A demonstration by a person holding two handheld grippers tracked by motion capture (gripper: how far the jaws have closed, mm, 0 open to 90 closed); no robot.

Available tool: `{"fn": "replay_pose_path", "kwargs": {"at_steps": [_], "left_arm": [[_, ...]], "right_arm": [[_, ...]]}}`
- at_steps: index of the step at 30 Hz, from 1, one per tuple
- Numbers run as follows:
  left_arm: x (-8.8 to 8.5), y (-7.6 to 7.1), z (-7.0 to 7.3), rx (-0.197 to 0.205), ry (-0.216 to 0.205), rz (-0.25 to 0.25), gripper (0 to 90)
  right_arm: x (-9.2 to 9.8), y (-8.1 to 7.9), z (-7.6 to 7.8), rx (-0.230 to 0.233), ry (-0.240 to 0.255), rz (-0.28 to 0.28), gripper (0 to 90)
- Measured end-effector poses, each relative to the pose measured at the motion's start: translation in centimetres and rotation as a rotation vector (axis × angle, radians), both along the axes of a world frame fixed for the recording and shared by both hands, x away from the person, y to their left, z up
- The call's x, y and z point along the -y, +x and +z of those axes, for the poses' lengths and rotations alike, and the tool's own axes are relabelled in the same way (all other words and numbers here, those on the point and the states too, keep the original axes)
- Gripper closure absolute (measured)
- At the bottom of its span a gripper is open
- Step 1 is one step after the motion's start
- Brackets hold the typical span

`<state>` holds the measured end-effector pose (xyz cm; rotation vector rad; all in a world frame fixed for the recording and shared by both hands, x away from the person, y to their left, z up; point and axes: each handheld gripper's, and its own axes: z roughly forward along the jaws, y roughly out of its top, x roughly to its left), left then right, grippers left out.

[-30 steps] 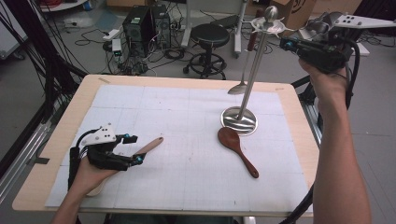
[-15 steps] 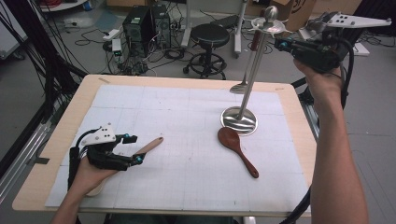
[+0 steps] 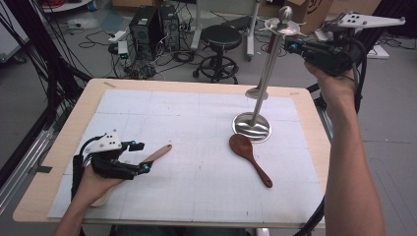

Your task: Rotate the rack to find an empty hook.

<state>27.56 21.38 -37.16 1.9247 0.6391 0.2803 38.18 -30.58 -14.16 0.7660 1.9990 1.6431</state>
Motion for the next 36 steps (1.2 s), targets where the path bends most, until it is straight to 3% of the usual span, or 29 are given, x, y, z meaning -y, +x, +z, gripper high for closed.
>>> {"fn": "replay_pose_path", "kwargs": {"at_steps": [36], "left_arm": [[-0.1, 0.0, 0.0, -0.002, -0.007, 0.001, 29.0]], "right_arm": [[-2.3, 0.8, 0.0, 0.0, -0.004, -0.004, 89.9]]}}
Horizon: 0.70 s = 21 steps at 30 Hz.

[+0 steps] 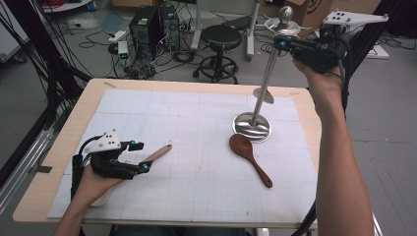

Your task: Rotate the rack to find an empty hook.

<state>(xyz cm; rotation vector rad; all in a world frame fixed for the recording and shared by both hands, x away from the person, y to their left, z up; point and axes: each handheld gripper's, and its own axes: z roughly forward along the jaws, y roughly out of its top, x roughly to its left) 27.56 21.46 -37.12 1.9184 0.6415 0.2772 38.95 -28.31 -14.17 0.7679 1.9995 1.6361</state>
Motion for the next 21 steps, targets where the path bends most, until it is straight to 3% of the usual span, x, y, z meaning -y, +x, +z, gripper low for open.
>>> {"fn": "replay_pose_path", "kwargs": {"at_steps": [9, 21], "left_arm": [[-0.2, 0.0, 0.1, 0.001, -0.004, 0.002, 29.0], [-0.7, 0.1, 0.1, 0.001, -0.011, 0.017, 29.1]], "right_arm": [[0.2, -0.1, -0.4, 0.001, 0.002, 0.013, 89.6], [0.4, -1.1, -2.0, -0.022, 0.052, 0.038, 73.5]]}}
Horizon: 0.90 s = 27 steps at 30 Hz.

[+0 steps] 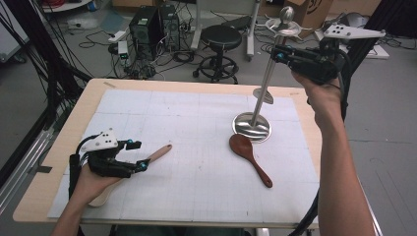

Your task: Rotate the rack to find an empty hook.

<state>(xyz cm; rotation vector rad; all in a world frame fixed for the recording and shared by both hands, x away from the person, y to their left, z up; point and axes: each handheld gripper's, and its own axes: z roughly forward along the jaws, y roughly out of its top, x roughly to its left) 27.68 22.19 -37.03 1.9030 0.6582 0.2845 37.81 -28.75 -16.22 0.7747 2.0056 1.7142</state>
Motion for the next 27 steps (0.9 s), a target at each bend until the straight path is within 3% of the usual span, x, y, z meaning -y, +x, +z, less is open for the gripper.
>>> {"fn": "replay_pose_path", "kwargs": {"at_steps": [5, 13, 27], "left_arm": [[-0.1, 0.0, 0.0, 0.001, 0.003, 0.005, 29.2], [-0.1, 0.1, 0.0, 0.002, 0.006, 0.006, 29.2], [-0.5, 0.1, -0.1, 0.004, 0.02, 0.025, 29.4]], "right_arm": [[-0.3, -0.8, -0.9, -0.001, 0.008, 0.027, 68.8], [-1.4, -1.9, -3.0, -0.012, -0.018, 0.07, 57.9], [-3.0, -3.0, -6.7, -0.056, -0.038, 0.127, 43.7]]}}
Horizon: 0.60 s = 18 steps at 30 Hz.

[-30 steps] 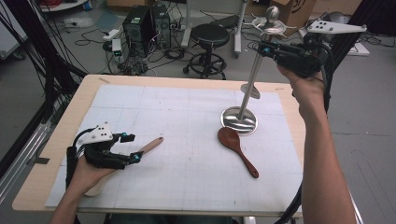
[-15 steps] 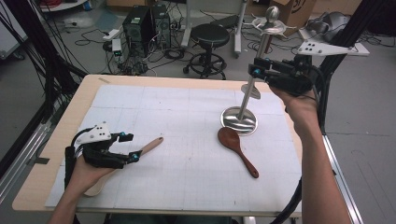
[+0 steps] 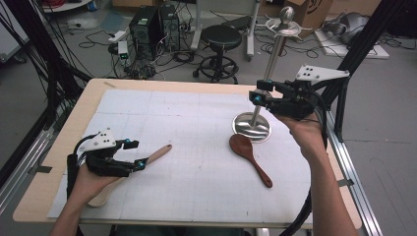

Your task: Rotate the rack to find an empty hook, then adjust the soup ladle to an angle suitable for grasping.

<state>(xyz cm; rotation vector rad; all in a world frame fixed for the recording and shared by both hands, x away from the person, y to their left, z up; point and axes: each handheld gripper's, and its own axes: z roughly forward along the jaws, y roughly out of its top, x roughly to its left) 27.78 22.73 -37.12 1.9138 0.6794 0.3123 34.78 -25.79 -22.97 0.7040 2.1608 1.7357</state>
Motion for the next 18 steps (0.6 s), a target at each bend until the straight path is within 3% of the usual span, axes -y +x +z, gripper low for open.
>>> {"fn": "replay_pose_path", "kwargs": {"at_steps": [11, 18], "left_arm": [[-0.5, 0.3, -0.4, -0.009, 0.015, 0.022, 30.0], [-0.7, 0.6, -1.0, -0.021, 0.046, 0.04, 30.8]], "right_arm": [[-0.9, -0.3, -3.7, -0.06, -0.01, 0.024, 36.5], [-1.0, -0.8, -5.7, -0.071, -0.011, 0.027, 34.9]]}}
